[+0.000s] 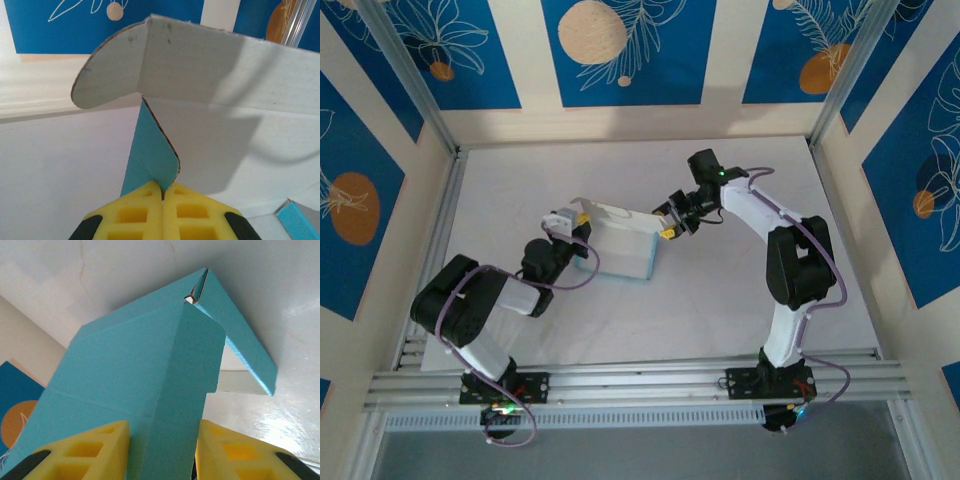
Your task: Fold the paper box
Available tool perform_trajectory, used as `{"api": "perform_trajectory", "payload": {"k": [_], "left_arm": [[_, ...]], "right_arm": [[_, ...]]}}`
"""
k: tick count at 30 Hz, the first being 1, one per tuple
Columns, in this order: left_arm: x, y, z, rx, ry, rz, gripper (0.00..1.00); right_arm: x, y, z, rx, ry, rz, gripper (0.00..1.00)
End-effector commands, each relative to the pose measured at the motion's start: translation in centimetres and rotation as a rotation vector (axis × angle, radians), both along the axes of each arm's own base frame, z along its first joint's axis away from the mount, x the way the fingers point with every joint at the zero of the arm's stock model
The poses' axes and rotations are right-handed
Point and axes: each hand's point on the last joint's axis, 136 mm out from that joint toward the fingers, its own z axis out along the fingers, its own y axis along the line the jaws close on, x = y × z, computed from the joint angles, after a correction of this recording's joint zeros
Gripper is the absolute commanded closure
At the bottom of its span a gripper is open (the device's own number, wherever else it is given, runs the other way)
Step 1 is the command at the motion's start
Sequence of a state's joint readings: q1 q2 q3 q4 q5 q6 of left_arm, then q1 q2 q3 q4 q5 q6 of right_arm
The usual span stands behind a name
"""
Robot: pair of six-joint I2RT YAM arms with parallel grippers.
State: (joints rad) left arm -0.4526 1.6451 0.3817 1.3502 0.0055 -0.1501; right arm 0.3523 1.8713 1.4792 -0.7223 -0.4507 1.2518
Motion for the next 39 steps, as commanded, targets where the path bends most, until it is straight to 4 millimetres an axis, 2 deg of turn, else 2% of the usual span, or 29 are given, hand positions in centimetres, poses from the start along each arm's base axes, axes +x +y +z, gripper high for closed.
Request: {"api": "perform_trajectory", "payload": {"k": [1,8,14,25,26,29,33,39], "left_arm": [[-1.9,-2.9,0.6,-0.028,-0.02,-0.168,1.0],[-1.9,-3.6,0.1,-0.049,0.005,-0.203,1.0],[-1.9,-3.7,0.3,-0.053,0.006,-0.21,1.0],[-1.7,-3.5,-0.6,-0.052,0.046,-0.195,1.0],[-1.7,-3.5,-0.7,-0.054,0.047,-0.192,0.98],[-1.7,-3.2,-0.5,-0.057,0.047,-0.184,0.79],[-2.0,-2.7,0.7,-0.053,0.034,-0.163,0.61],[-3.3,-1.9,4.1,-0.038,0.024,-0.167,0.55]], "right_arm": [[1.0,2.1,2.8,0.098,-0.041,0.03,0.62],[1.4,2.9,3.5,0.108,-0.03,0.033,0.63],[1.7,2.8,2.9,0.093,-0.023,0.028,0.67],[0.7,0.6,-0.2,-0.043,-0.137,0.113,0.78],[0.6,0.5,-0.3,-0.051,-0.144,0.122,0.78],[0.4,-0.2,-0.9,-0.081,-0.159,0.134,0.78],[0.7,-1.5,-1.5,-0.112,-0.158,0.113,0.78],[0.9,-2.1,-1.8,-0.112,-0.152,0.1,0.78]]}}
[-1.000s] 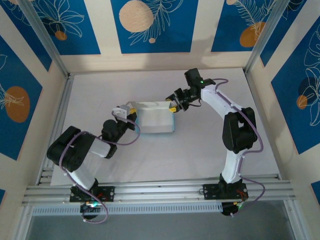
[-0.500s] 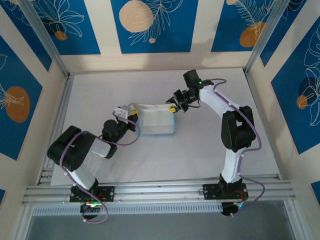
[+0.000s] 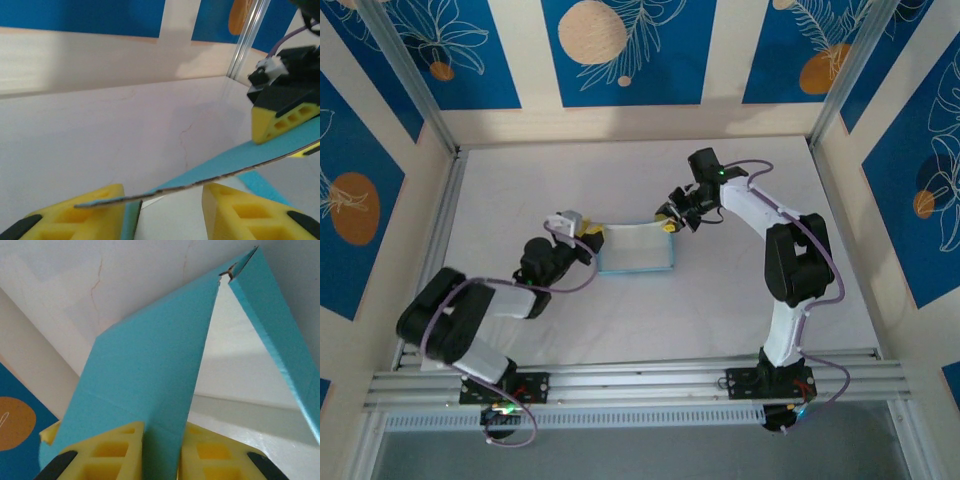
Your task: Fold the paper box
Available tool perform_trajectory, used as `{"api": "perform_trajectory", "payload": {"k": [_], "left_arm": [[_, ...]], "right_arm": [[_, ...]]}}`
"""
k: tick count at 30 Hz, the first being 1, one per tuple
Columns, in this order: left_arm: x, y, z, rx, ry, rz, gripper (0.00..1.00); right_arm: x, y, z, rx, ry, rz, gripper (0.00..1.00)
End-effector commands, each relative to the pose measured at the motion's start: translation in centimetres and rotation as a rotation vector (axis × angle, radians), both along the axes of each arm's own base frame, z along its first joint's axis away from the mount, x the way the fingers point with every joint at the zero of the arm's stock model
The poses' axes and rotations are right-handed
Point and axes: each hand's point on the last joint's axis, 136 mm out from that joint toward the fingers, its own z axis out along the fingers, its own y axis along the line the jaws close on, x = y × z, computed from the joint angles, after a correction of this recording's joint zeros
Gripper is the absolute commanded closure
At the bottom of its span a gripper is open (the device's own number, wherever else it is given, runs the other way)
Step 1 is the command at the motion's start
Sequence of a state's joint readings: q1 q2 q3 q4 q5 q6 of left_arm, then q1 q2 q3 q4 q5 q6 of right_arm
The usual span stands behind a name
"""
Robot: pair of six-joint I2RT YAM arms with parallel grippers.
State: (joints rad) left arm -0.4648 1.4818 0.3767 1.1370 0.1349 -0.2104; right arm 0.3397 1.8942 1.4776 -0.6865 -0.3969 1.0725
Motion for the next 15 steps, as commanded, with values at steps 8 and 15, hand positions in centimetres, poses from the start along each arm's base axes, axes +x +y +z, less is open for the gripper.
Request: {"api": "perform_trajectory", "payload": {"k": [8,15], "left_arm": [[-3.5,1.3,8.5,-0.008,-0.042,-0.029,0.5],[-4.4,0.9,9.5,-0.059,0.032,-0.07,0.49]], "right_arm": [[-0.2,-1.5,-0.7,-0.057,-0.005,-0.005,0.78],[-0.2,-1.4,-1.6,-0.056,0.016,-0.009,0.78]]}}
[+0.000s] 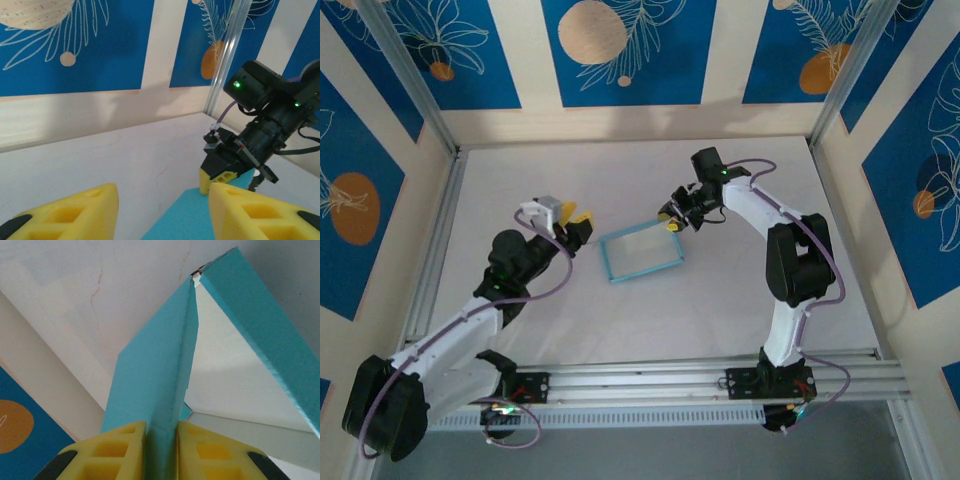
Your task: Fold the paper box
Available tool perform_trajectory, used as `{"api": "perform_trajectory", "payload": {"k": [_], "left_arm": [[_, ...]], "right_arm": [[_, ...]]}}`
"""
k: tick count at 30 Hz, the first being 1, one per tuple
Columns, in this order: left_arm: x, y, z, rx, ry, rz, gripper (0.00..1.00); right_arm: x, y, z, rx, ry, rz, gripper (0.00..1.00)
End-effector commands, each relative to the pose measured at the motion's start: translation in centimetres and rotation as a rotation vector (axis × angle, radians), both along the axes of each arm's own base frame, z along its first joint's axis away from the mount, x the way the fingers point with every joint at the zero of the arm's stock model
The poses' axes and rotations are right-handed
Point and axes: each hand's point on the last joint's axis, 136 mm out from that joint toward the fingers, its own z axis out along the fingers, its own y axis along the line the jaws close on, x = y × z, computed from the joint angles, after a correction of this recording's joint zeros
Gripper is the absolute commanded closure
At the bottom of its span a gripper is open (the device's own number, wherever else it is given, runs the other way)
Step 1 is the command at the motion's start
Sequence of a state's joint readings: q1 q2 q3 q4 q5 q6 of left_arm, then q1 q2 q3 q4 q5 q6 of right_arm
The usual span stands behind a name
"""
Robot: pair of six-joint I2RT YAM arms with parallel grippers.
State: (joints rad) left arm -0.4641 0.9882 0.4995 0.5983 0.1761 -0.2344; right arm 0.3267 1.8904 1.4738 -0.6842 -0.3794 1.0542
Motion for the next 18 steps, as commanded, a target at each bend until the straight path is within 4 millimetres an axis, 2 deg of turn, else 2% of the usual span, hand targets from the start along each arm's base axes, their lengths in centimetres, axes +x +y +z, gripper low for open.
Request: {"api": "perform_trajectory", "payload": {"k": [1,3,5,7,11,12,18], "left_arm": [[0.0,0.3,-1.2,-0.017,0.107,0.01,0.49],[1.9,3.1,-1.8,-0.072,0.223,0.211,0.47],[3.3,5.0,-3.6,-0.061,0.407,0.347,0.47],[4.1,4.3,-5.3,-0.036,0.582,0.321,0.46],[4.6,0.9,-8.3,-0.128,0.872,0.165,0.32],[4.6,0.5,-9.1,-0.156,0.931,0.142,0.31],[5.0,1.5,-13.5,-0.211,1.168,0.192,0.3]], "right_arm": [[-0.7,-0.7,-1.5,-0.04,0.036,-0.003,0.78],[-0.7,-0.7,-1.5,-0.041,0.033,0.001,0.78],[-0.8,-0.7,-1.6,-0.044,0.032,0.006,0.77],[-0.9,-0.9,-1.6,-0.048,0.032,0.007,0.77],[-0.9,-0.9,-1.6,-0.05,0.031,0.013,0.76],[-0.9,-0.9,-1.6,-0.05,0.03,0.013,0.76],[-0.7,-0.8,-1.5,-0.052,0.037,0.013,0.75]]}}
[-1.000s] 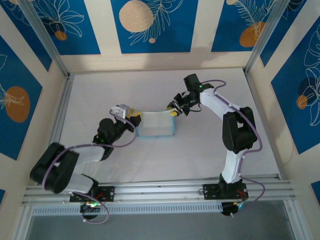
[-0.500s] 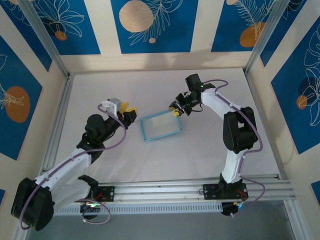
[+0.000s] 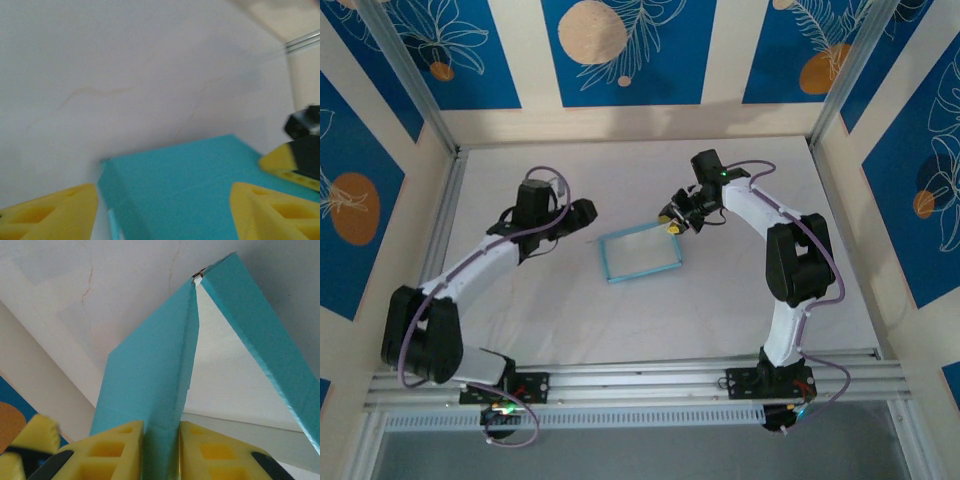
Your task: Fold the paper box
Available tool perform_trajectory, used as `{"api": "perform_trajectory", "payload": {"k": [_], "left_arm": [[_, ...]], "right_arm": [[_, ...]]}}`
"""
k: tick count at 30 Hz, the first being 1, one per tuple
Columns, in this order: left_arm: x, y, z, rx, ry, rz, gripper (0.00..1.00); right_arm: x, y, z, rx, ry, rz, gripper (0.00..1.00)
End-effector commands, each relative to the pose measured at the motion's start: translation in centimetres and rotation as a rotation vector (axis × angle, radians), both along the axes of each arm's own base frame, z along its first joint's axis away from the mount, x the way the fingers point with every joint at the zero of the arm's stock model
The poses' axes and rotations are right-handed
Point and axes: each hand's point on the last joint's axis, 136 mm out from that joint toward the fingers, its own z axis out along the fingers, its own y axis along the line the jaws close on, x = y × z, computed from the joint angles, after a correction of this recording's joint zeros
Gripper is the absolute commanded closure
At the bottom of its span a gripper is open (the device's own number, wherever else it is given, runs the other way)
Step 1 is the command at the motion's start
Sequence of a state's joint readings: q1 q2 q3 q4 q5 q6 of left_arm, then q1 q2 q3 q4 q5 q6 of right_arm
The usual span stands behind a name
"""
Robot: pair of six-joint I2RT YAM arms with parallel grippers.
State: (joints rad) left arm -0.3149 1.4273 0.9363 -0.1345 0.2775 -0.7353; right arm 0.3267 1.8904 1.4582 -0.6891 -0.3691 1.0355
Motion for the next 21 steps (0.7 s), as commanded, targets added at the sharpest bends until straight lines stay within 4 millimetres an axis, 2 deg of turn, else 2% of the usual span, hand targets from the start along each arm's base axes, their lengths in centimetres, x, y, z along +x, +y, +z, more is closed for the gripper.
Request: {"api": "perform_trajectory", "payload": {"k": [1,3,5,15,21], "left_arm": [[-1.4,-0.5,-2.0,-0.094,0.229,0.012,0.3],[-1.6,-1.0,-3.2,-0.123,0.321,0.018,0.3],[-1.6,-2.0,-3.5,-0.201,0.358,0.016,0.31],[-1.4,-4.0,-3.2,-0.405,0.406,0.027,0.35],[-2.0,-4.8,-3.7,-0.44,0.432,0.016,0.36]], "right_arm": [[-0.4,-0.6,-0.8,-0.034,0.037,-0.002,0.75],[-0.3,-0.6,-0.8,-0.029,0.047,-0.01,0.75],[-0.3,-0.5,-0.7,-0.019,0.053,-0.018,0.75],[-0.1,-0.5,-0.6,-0.015,0.062,-0.028,0.75],[-0.1,-0.5,-0.9,-0.015,0.075,-0.035,0.75]]}}
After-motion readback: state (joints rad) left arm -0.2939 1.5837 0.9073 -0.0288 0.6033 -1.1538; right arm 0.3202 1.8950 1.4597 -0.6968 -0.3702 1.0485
